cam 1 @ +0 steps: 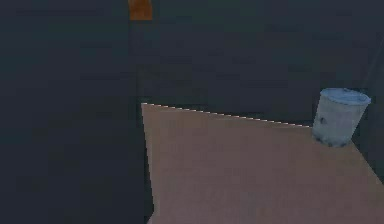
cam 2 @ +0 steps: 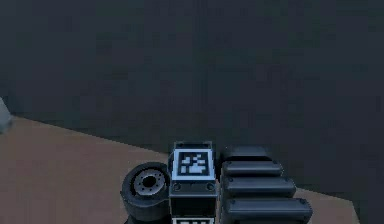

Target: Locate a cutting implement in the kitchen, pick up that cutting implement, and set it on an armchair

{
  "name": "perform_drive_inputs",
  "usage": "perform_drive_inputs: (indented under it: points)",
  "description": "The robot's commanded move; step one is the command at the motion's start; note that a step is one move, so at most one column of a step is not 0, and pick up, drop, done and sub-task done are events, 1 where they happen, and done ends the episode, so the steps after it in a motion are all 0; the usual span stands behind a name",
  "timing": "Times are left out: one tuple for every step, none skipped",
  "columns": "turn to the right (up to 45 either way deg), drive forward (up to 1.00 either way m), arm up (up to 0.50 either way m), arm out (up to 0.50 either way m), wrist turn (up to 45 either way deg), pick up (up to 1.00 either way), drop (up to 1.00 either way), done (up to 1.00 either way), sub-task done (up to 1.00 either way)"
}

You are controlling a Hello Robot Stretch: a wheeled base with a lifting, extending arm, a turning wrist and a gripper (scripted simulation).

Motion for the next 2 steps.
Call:
perform_drive_inputs:
  points:
    - [0.0,1.0,0.0,0.0,0.0,0.0,0.0,0.0,0.0]
    - [-9.0,0.0,0.0,0.0,0.0,0.0,0.0,0.0,0.0]
